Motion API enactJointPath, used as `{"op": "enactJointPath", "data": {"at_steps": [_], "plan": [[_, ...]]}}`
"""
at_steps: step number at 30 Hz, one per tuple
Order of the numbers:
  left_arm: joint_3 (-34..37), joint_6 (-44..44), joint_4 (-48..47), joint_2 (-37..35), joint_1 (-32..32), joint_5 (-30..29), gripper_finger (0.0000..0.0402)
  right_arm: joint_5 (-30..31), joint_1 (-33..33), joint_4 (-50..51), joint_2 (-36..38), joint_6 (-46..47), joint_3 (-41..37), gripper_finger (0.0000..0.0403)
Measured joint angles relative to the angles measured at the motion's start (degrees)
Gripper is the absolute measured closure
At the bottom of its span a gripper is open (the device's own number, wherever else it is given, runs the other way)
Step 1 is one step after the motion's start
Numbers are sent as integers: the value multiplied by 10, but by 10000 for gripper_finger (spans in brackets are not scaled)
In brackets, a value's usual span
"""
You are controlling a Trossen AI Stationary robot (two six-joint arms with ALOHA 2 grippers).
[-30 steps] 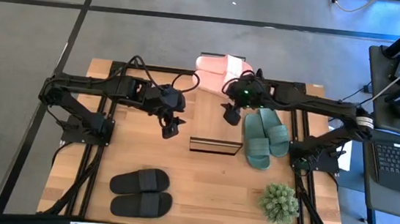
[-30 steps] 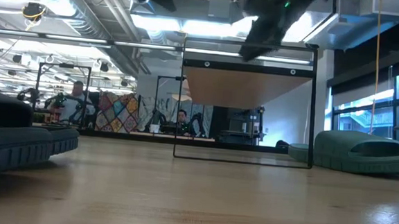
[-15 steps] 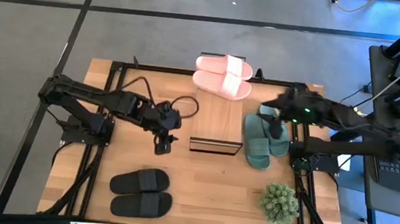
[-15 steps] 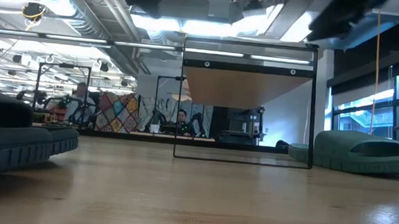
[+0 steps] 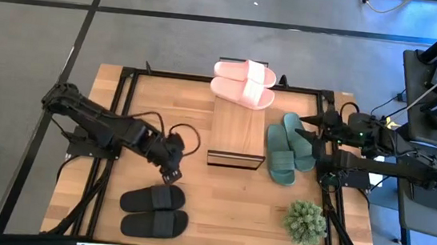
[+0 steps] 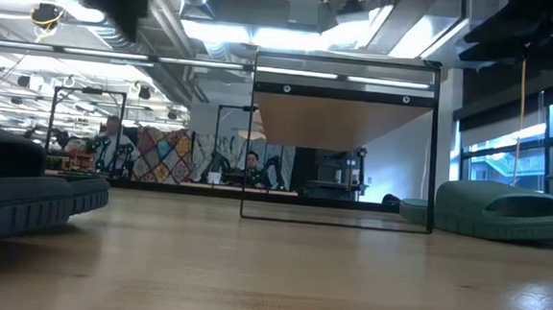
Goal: Pick and place slides into the shelf
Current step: Put the top black slide on the shelf
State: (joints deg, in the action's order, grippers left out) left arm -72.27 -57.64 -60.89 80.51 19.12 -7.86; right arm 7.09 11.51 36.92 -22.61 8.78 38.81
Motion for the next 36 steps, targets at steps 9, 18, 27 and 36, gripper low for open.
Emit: {"op": "enactJointPath", "data": {"at_steps": [9,18,27,36], "plan": [[3,-217,5,0,105,-30,207,-1,0,-1,-2,-25,0,164],[3,-408,-2,0,208,-105,207,-2,0,9,-3,-34,0,164],[85,-630,29,-1,260,-145,207,-2,0,20,-2,-33,0,164],[205,-728,196,-1,295,-144,207,-2,0,20,-3,-33,-1,164]]}}
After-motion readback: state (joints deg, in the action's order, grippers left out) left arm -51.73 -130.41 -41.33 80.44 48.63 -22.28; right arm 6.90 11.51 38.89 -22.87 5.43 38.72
